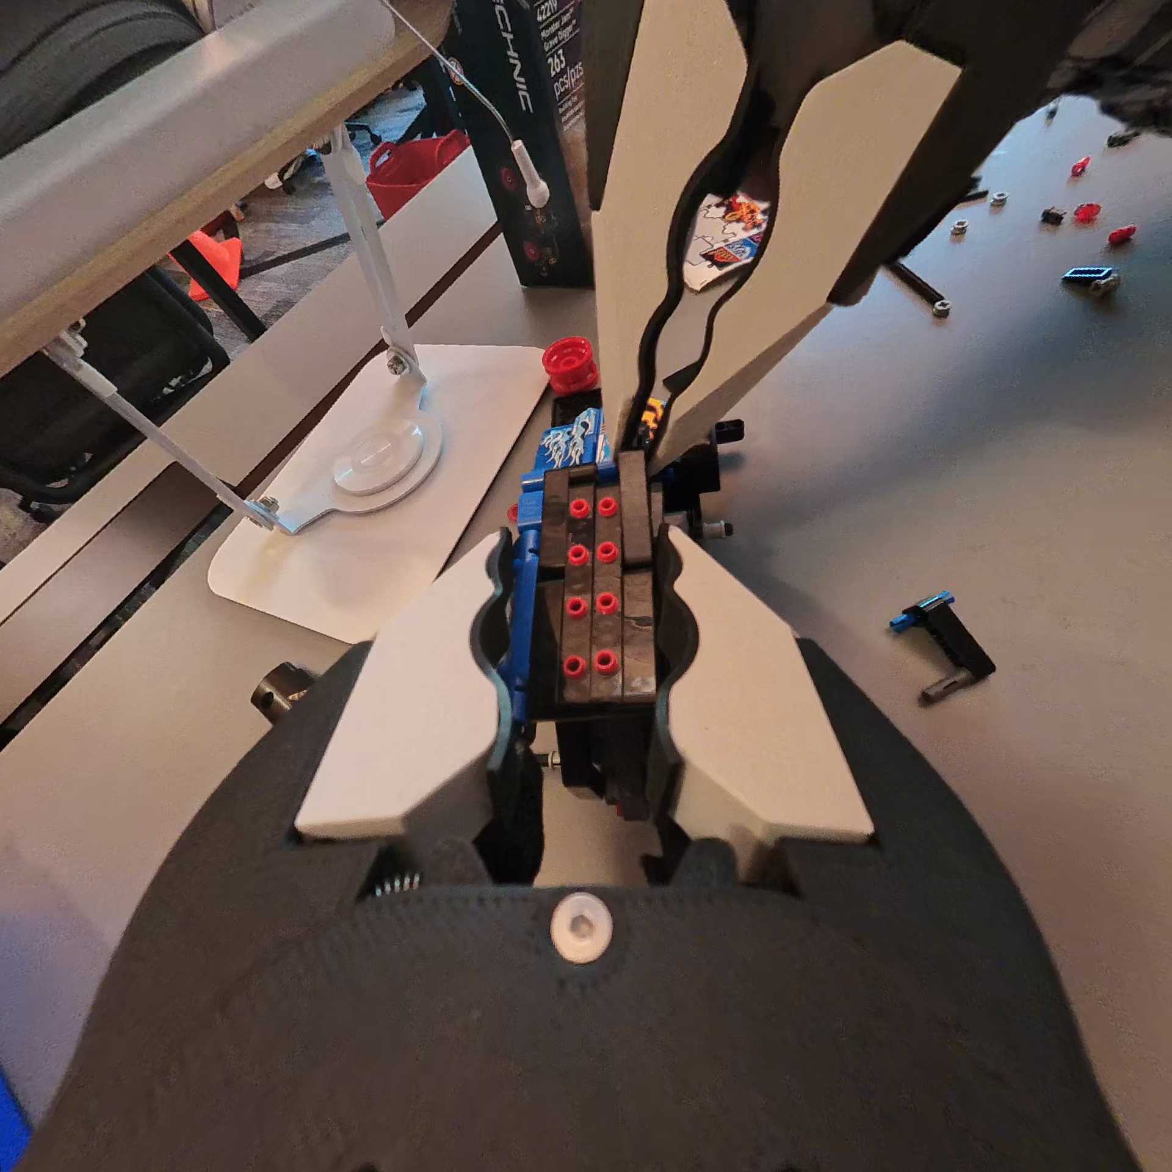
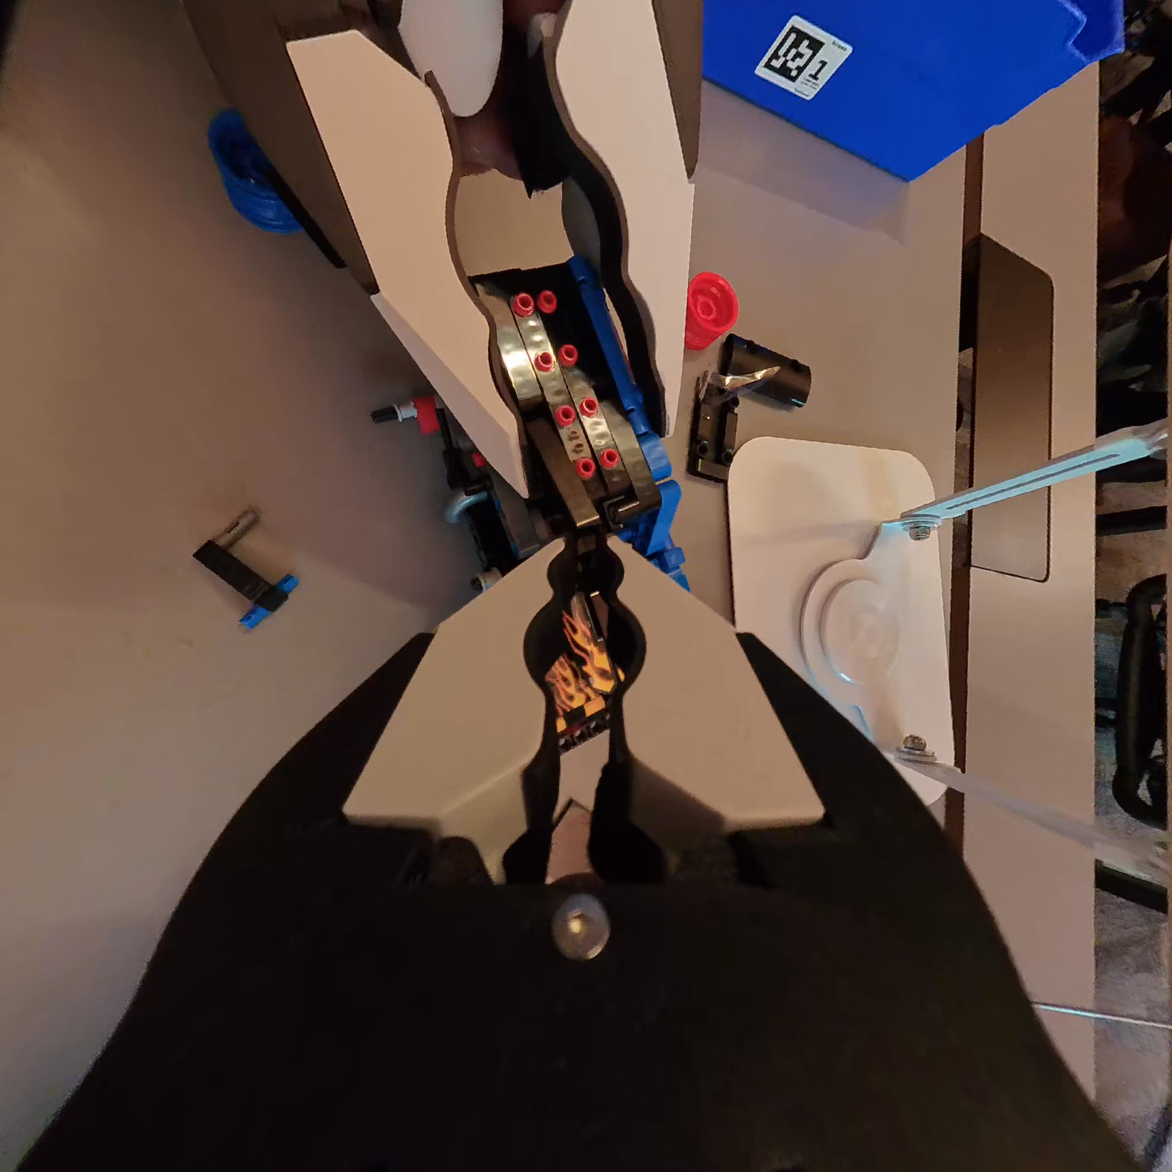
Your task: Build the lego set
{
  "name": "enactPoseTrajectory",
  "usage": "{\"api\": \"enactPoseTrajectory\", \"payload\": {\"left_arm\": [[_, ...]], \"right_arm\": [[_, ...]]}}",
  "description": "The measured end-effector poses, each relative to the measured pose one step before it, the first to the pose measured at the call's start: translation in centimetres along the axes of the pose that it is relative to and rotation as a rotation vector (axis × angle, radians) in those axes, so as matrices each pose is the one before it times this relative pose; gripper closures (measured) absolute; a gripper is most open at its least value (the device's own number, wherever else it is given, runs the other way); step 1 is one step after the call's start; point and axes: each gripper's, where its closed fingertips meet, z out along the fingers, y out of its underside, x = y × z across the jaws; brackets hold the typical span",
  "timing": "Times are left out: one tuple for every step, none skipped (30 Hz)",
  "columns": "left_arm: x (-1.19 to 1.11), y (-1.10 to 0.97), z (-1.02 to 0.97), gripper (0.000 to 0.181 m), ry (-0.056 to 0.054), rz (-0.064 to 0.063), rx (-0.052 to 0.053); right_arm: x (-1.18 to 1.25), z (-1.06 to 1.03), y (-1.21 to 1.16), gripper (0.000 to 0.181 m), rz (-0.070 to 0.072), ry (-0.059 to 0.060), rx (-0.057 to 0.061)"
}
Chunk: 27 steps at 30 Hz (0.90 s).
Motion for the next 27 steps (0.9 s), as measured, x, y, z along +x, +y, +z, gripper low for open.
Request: {"api": "enactPoseTrajectory", "payload": {"left_arm": [[-0.004, 0.003, -0.028, 0.138, 0.0004, -0.0004, 0.0003], [-0.021, 0.006, -0.013, 0.138, -0.0023, 0.0016, 0.0004], [0.005, -0.009, -0.007, 0.138, -0.0007, 0.0007, 0.0006], [0.031, -0.009, -0.018, 0.138, 0.0009, 0.0011, -0.0002], [0.002, 0.012, -0.008, 0.138, 0.0002, 0.0015, -0.001], [0.016, 0.047, -0.002, 0.138, 0.0017, 0.0031, -0.0026], [0.034, 0.068, 0.005, 0.137, 0.0032, 0.0067, -0.0045], [0.03, 0.021, -0.028, 0.136, 0.0029, 0.0045, -0.0013], [0.025, 0.011, -0.03, 0.135, 0.0034, -0.0015, -0.0008], [0.054, -0.024, -0.036, 0.135, 0.0052, -0.0027, 0.0008], [0.032, -0.053, -0.04, 0.134, 0.0033, -0.0024, 0.0024], [0.028, -0.085, -0.052, 0.134, 0.0011, -0.0005, 0.0049], [0.033, -0.055, -0.018, 0.134, 0.0005, -0.0005, 0.0022], [0.033, -0.005, 0.012, 0.133, 0.0002, 0.0, 0.0001], [0.006, 0.006, 0.022, 0.133, -0.0021, 0.0016, 0.0004], [0.017, 0.011, 0.013, 0.132, -0.0011, 0.002, 0.0003], [-0.01, 0.004, 0.0, 0.132, -0.0004, 0.0011, 0.0007], [-0.004, 0.0, -0.003, 0.132, 0.0007, -0.0008, 0.0007], [0.006, -0.012, -0.003, 0.132, 0.002, -0.0013, 0.0011], [-0.001, -0.054, 0.005, 0.132, 0.0021, 0.0005, 0.0024], [-0.039, -0.056, 0.016, 0.132, 0.0005, 0.0033, 0.0008], [-0.113, -0.081, 0.034, 0.131, -0.002, 0.0028, -0.0009], [-0.077, -0.151, 0.037, 0.131, 0.0016, 0.0003, 0.0012], [-0.036, -0.113, 0.047, 0.131, 0.0035, 0.0001, -0.0011], [-0.09, 0.02, 0.075, 0.132, -0.0005, 0.0042, -0.0095], [-0.186, 0.02, 0.059, 0.132, -0.0087, 0.0094, -0.0085], [-0.134, -0.102, 0.012, 0.132, -0.0078, 0.0093, -0.0013]], "right_arm": [[-0.002, -0.085, 0.242, 0.177, 0.0141, -0.0069, -0.0123], [0.196, -0.281, 0.284, 0.174, 0.0061, 0.01, -0.0123], [-0.103, -0.429, 0.097, 0.173, 0.0056, -0.0019, 0.0032], [-0.695, -0.427, 0.113, 0.171, 0.0175, -0.0333, 0.0009], [-1.193, -0.258, 0.323, 0.169, 0.0177, -0.0516, -0.011], [-1.526, -0.009, 0.469, 0.166, 0.007, -0.058, -0.0177], [-1.58, 0.21, 0.279, 0.165, -0.0053, -0.048, -0.0015], [-1.618, 0.419, 0.237, 0.163, -0.0027, -0.0489, 0.004], [-1.419, 0.623, 0.287, 0.158, 0.0045, -0.0428, 0.0002], [-1.067, 0.759, 0.283, 0.155, -0.0017, -0.0255, 0.0008], [-0.809, 0.759, 0.289, 0.155, -0.0154, -0.0123, 0.0014], [-0.504, 0.732, 0.286, 0.157, -0.0092, -0.0024, -0.002], [-0.399, 0.644, 0.089, 0.158, 0.0005, -0.0051, 0.0023], [-0.382, 0.569, -0.065, 0.161, -0.0009, -0.0093, 0.0098], [-0.089, 0.452, 0.027, 0.165, -0.0079, 0.0051, 0.0009], [0.157, 0.249, 0.086, 0.17, -0.0088, 0.0149, -0.0034], [-0.035, 0.033, -0.115, 0.171, -0.0005, -0.0044, 0.0096], [0.026, -0.054, 0.031, 0.171, 0.0059, -0.0051, 0.0004], [0.14, -0.234, -0.052, 0.171, -0.0006, 0.0026, 0.0104], [0.214, -0.466, -0.322, 0.171, 0.0114, -0.0001, 0.0304], [0.278, -0.688, -0.455, 0.171, 0.0241, -0.0058, 0.0396], [0.624, -0.811, -0.369, 0.171, 0.0227, 0.0101, 0.0336], [0.917, -0.871, -0.345, 0.171, 0.0199, 0.0247, 0.0296], [0.979, -0.843, -0.433, 0.171, 0.0221, 0.0249, 0.0345], [0.93, -0.794, -0.499, 0.171, 0.0252, 0.0178, 0.0365], [1.018, -0.698, -0.455, 0.171, 0.0224, 0.0254, 0.0289], [1.074, -0.553, -0.276, 0.171, 0.019, 0.0302, 0.0141]]}}
